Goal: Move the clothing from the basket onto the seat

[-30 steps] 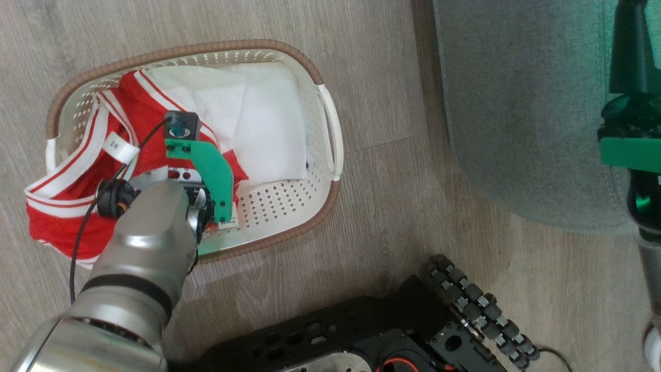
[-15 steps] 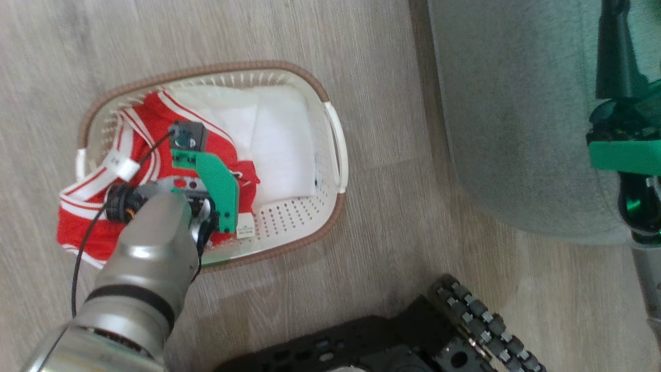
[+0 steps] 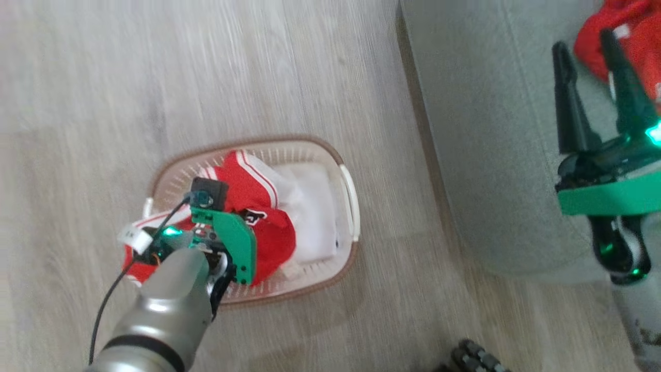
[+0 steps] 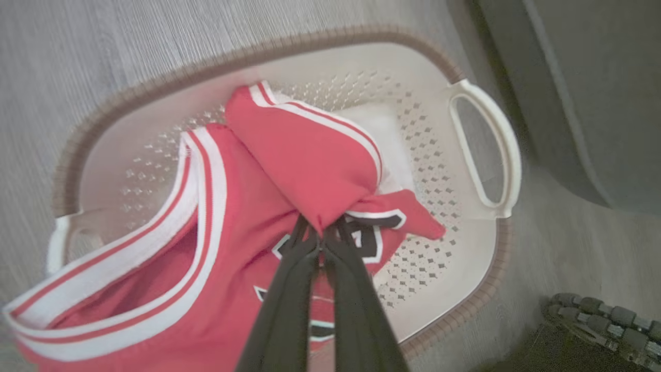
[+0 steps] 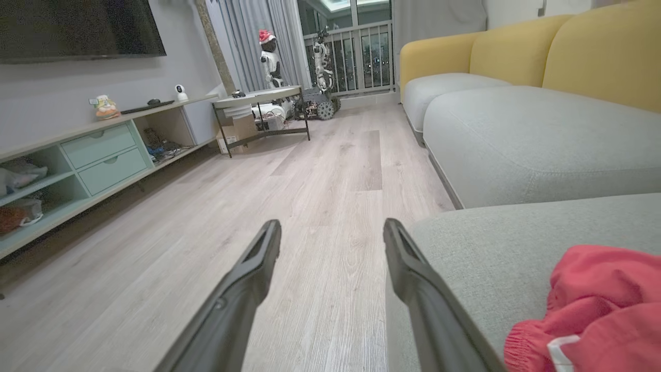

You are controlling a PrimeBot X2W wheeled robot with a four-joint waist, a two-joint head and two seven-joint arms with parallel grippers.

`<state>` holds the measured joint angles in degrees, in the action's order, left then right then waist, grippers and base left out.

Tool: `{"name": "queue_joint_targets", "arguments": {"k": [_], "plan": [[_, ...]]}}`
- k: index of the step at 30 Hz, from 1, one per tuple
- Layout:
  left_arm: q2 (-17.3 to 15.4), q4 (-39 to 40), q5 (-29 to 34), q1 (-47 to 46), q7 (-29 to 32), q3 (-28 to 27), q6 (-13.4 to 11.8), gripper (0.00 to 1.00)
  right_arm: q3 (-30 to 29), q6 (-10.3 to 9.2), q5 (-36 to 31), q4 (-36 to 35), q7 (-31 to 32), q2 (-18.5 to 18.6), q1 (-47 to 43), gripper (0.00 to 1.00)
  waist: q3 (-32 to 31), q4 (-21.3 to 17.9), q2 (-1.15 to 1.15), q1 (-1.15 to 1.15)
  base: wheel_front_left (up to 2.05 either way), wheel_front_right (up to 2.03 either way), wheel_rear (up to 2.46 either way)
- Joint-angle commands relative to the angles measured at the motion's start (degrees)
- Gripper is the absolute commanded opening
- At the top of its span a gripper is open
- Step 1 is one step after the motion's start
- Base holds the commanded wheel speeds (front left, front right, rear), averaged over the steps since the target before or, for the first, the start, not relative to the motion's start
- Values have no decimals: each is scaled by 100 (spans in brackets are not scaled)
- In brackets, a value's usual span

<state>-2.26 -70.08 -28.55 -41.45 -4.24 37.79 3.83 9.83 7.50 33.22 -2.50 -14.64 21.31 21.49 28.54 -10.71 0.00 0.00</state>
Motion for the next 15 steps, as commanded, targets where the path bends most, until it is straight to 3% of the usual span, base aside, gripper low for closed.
{"name": "queue_joint_targets", "arguments": {"k": [1, 6, 15], "plan": [[-63, 170, -85, 130, -147, -66, 46, 0, 62, -1, -67, -109, -36, 56, -233, 100, -614, 238, 0, 0, 0, 0, 0], [-63, 475, -284, 321, -559, 93, 83, 0, 64, -1, -131, -4, -36, 19, -536, 100, -1179, 424, 0, 0, 0, 0, 0], [-95, 1131, -309, 328, -1021, 108, -78, 0, 168, -1, -247, 113, -36, -151, -938, 100, -1999, 699, 0, 0, 0, 0, 0]]}}
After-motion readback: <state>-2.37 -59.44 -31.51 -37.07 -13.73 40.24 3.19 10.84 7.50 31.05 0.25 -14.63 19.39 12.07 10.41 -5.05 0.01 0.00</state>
